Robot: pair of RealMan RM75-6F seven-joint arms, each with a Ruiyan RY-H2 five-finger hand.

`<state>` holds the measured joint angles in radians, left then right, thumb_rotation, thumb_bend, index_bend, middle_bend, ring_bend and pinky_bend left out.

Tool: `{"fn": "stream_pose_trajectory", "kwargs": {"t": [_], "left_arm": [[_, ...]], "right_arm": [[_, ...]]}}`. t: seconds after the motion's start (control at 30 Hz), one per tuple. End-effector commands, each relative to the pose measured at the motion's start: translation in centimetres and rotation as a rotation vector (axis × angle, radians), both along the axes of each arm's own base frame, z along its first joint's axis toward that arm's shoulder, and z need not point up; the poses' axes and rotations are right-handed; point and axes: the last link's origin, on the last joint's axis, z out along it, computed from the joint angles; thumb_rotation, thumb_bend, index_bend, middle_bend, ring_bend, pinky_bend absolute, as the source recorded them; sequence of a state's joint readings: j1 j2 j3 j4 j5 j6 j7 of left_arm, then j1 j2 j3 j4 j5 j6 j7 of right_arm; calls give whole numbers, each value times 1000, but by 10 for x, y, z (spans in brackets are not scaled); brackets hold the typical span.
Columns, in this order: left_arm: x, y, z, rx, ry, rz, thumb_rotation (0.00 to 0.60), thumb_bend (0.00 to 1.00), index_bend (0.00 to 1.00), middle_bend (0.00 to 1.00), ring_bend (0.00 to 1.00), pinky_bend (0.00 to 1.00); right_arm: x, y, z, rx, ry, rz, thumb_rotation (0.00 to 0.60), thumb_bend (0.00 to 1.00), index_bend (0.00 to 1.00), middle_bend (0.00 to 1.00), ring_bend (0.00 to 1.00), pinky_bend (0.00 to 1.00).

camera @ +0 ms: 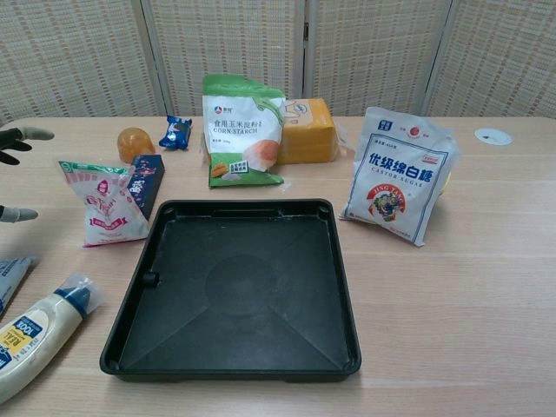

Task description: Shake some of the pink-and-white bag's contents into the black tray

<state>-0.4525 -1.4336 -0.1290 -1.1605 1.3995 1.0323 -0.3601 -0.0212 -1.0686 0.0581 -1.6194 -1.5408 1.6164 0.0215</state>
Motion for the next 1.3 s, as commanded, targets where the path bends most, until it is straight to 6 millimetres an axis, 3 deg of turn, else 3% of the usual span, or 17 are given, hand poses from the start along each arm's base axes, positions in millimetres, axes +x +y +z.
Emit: {"fn": "stream_pose_trajectory", "kwargs": {"t": [0.03, 0.4, 0.87, 1.3], "left_arm": [[0, 4, -9, -19, -17, 4, 600, 227, 0, 30, 81, 164], [6, 21, -37, -83, -84, 14, 600, 217, 0, 30, 86, 167], [17, 26, -68, -124, -120, -30, 600, 208, 0, 30, 99, 184], [20, 32, -84, -90, -134, -59, 600, 206, 0, 30, 121, 205]], "right_arm": [[1, 0, 0, -1, 2, 1, 600, 351, 0, 0, 34, 43], [3, 4, 2, -5, 5, -5, 600, 350, 0, 0, 34, 43], [7, 3, 4, 0, 14, -7, 600, 350, 0, 0, 33, 43], [6, 7, 6, -8, 16, -26, 600, 351, 0, 0, 34, 43]]}}
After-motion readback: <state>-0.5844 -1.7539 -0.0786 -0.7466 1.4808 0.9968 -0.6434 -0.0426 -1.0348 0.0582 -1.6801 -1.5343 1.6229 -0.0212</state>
